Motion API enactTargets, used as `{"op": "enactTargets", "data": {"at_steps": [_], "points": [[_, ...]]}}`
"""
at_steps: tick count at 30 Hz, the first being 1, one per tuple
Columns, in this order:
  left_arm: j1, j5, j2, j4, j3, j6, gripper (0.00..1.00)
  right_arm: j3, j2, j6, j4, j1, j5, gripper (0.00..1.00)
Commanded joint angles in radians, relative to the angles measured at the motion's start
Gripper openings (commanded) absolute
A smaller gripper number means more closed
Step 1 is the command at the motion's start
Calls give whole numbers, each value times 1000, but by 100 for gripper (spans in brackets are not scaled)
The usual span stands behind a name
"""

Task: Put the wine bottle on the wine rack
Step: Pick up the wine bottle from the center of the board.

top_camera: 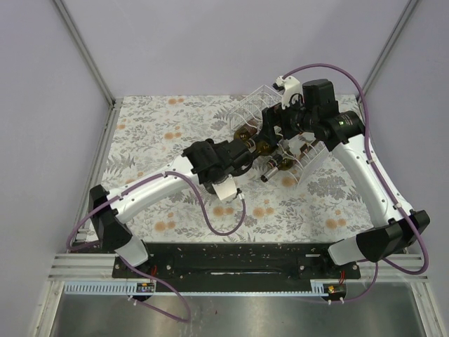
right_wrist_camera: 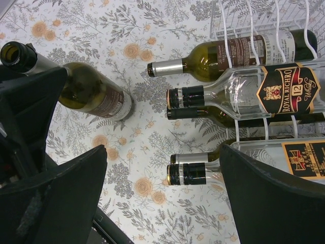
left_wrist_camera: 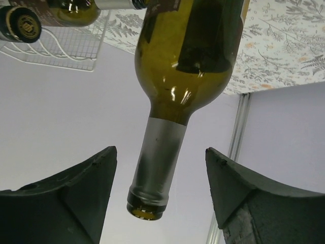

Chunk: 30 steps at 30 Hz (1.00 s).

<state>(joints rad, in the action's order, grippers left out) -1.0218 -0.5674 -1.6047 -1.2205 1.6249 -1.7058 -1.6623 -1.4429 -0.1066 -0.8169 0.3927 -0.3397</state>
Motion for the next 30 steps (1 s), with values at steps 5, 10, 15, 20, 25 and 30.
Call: {"op": "enactTargets", "data": {"at_steps": [5,10,15,20,25,30], "points": [[22,-60,-31,-10,-8,-69,74,7,45,8,27,-11,-39,99],[22,-84,-31,19,-54,-75,74,18,47,8,28,-12,-45,99],[22,-115,-34,49,-86,-86,74,21,42,10,28,-17,-58,99],[22,-131,-54,62,-91,-86,74,24,41,15,28,-18,-71,99],[23,-134,-75,64,-82,-83,71,32,45,13,30,-20,-76,99],[29,-140,-89,64,-76,-75,64,42,58,12,30,-23,-79,98]]}}
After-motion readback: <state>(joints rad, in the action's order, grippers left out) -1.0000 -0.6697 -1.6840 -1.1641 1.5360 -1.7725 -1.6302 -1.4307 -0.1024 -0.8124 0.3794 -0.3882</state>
